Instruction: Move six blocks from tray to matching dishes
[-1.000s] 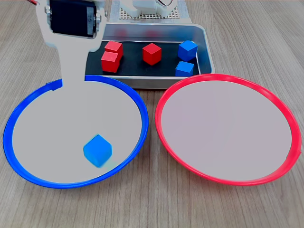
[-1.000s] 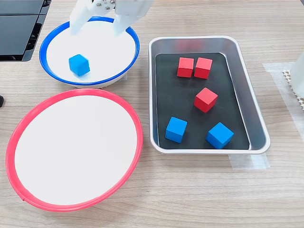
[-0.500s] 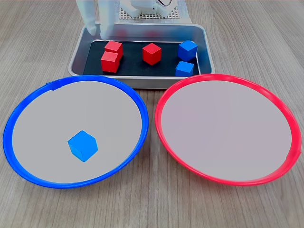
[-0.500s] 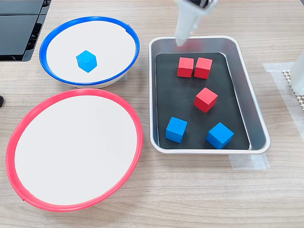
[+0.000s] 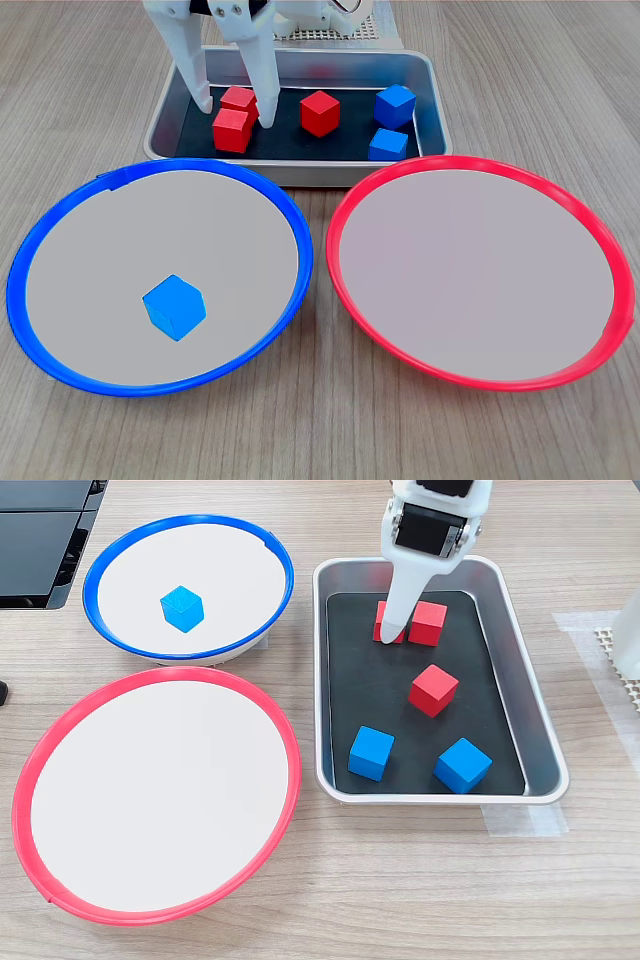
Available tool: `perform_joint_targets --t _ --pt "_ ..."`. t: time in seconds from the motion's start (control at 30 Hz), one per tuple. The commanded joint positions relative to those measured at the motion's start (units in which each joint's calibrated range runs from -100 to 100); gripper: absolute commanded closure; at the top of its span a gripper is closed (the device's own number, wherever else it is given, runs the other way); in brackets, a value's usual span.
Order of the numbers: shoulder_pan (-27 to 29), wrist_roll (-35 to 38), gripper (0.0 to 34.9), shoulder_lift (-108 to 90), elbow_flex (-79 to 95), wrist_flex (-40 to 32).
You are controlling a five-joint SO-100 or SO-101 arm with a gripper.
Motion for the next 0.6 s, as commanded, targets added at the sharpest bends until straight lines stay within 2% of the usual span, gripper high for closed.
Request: perform_joint_targets --t 0.0,0.07,0.1,0.13,0.17,0.27,0.3,0.33,0.37,0.43,0.5,0.57 --pt "0.9 1.6 15.3 0.6 0.1 -1.7" --pt "1.2 2.3 18.4 1.3 0.6 -3.1" --pt "1.2 2.8 21.5 1.7 1.1 -3.8" --pt "1.1 3.1 27.0 1.9 1.5 -4.6" --pt "0.5 3.0 34.6 2.0 2.0 -5.5" --pt "-2.2 1.4 34.7 1.5 -0.6 -3.2" --pt "-4.5 -0.2 34.8 1.1 -4.0 0.6" --pt "-9.9 -5.2 34.8 1.1 -13.5 10.1" --pt "-13.8 -9.1 34.8 1.8 -20.2 15.5" --pt "-21.0 -17.0 34.8 4.3 -33.1 23.7" --pt "-27.6 -25.4 34.8 8.7 -44.7 26.7" --pt "-32.2 -32.7 34.8 14.4 -53.5 24.9"
